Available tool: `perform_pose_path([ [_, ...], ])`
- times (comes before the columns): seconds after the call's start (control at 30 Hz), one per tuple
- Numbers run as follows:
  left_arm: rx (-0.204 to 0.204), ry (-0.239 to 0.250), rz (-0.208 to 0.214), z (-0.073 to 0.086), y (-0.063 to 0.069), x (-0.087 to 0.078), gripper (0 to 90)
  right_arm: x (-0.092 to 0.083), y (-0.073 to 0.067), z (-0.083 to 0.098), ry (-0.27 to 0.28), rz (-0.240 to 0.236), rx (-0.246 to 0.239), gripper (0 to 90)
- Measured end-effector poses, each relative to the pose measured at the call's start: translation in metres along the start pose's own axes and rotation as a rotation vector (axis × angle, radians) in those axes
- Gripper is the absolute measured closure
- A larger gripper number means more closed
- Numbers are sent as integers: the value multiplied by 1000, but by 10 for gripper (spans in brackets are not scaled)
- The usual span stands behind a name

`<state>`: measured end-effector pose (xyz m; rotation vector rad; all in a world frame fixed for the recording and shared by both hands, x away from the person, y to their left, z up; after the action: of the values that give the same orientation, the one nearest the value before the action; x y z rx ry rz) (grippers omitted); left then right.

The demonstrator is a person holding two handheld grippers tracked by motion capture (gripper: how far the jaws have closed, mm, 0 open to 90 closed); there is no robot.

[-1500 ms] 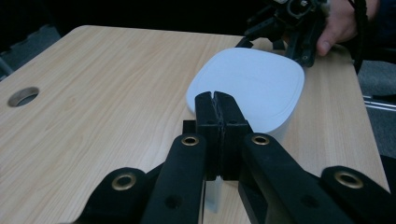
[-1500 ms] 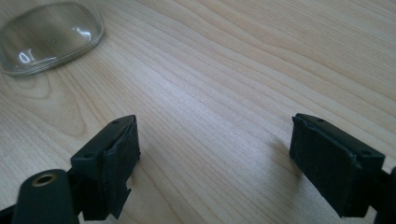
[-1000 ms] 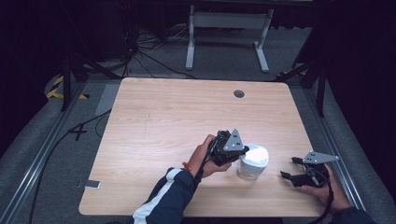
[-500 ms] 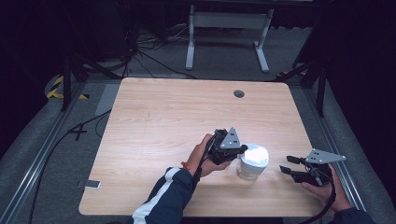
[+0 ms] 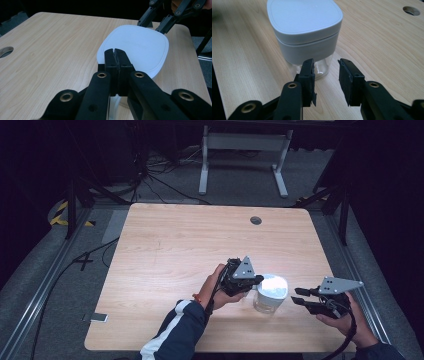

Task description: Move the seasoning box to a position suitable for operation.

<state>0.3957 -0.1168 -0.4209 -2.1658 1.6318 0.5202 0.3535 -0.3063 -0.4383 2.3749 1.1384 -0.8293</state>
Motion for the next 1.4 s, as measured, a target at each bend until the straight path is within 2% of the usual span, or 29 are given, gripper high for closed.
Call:
perform_pose_path([
  [0.3, 10, 1, -4, -1, 1, 1, 898, 2, -2, -12, -18, -7, -11, 658],
  [0.47, 3, 7, -8, 0, 1, 1, 898, 2, -2, -13, -21, -13, -10, 652],
  [0.57, 14, 1, -11, -1, 1, 1, 897, 3, -3, -12, -30, -19, -13, 642],
  [0.63, 1, 8, -9, 0, 2, 1, 897, 4, -3, -12, -38, -24, -10, 641],
  [0.8, 2, 10, -5, 0, 1, 1, 897, 7, -4, -11, -44, -32, -4, 620],
  [0.9, 2, 17, -3, 1, 1, 0, 897, 7, -4, -12, -39, -25, -6, 607],
  [0.97, -14, 24, 1, 1, 1, 0, 897, 6, -3, -14, -36, -23, -1, 595],
  [1.23, -10, 25, -1, 2, 2, 0, 897, 4, -4, -19, -25, -21, -6, 586],
  [1.37, -12, 32, -10, 3, 2, 0, 899, 3, -5, -23, -10, -21, -8, 621],
  [1.4, -6, 34, -13, 3, 2, -1, 899, 3, -6, -24, -4, -26, -14, 660],
])
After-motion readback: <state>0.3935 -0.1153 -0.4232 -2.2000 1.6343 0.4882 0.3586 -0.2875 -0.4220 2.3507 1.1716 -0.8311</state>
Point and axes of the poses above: each handheld gripper's, and its own axes: x roughly forward along the jaws, z roughly out of its underside, y roughly to its right, the point moved 8 cm from there along x, roughly forward along the jaws, and after that the axes turned 1 degree about -y, right-handed, at the moved point
